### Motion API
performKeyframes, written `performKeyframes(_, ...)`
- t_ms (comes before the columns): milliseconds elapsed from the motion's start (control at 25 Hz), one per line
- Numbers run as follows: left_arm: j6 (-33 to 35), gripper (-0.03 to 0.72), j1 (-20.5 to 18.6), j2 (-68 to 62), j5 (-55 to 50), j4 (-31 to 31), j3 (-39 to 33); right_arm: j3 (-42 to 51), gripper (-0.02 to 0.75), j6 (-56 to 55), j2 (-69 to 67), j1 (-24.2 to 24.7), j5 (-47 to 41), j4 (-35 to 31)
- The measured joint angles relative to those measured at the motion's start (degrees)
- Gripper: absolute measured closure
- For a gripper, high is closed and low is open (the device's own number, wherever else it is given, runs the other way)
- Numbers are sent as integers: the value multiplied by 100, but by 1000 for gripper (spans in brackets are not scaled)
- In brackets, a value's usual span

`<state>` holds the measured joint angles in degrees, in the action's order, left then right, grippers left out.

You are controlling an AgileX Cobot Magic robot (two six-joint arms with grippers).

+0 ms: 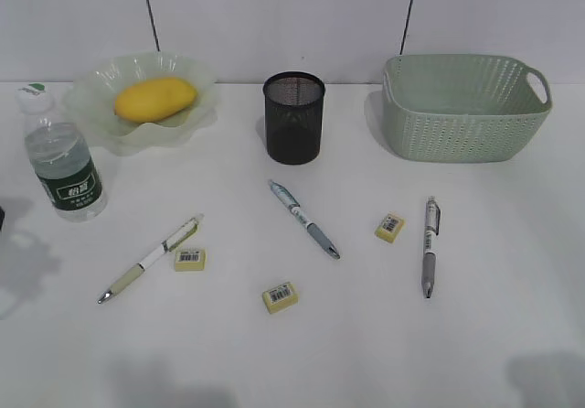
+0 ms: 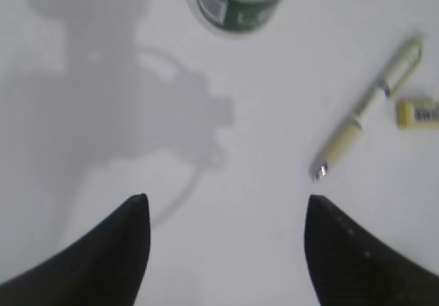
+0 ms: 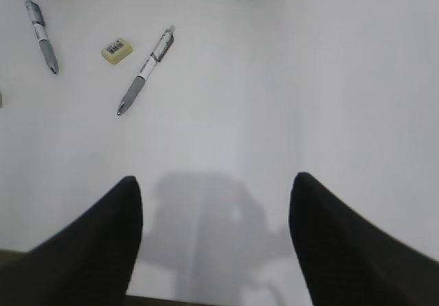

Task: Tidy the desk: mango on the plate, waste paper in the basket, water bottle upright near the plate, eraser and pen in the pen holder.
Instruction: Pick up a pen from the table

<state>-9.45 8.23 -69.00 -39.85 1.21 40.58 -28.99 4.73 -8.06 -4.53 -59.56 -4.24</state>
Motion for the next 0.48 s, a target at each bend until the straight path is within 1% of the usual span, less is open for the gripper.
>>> performKeyframes(120,354,163,0,260,-575,243,0,0,209,0,0,0,0,6)
performKeyframes(280,462,165,0,669,-1233,574,0,0,209,-6,-163,0,0,12)
performKeyframes(480,498,165,0,1583,-1458,886,0,-7,209,-189,-720,0,36,292)
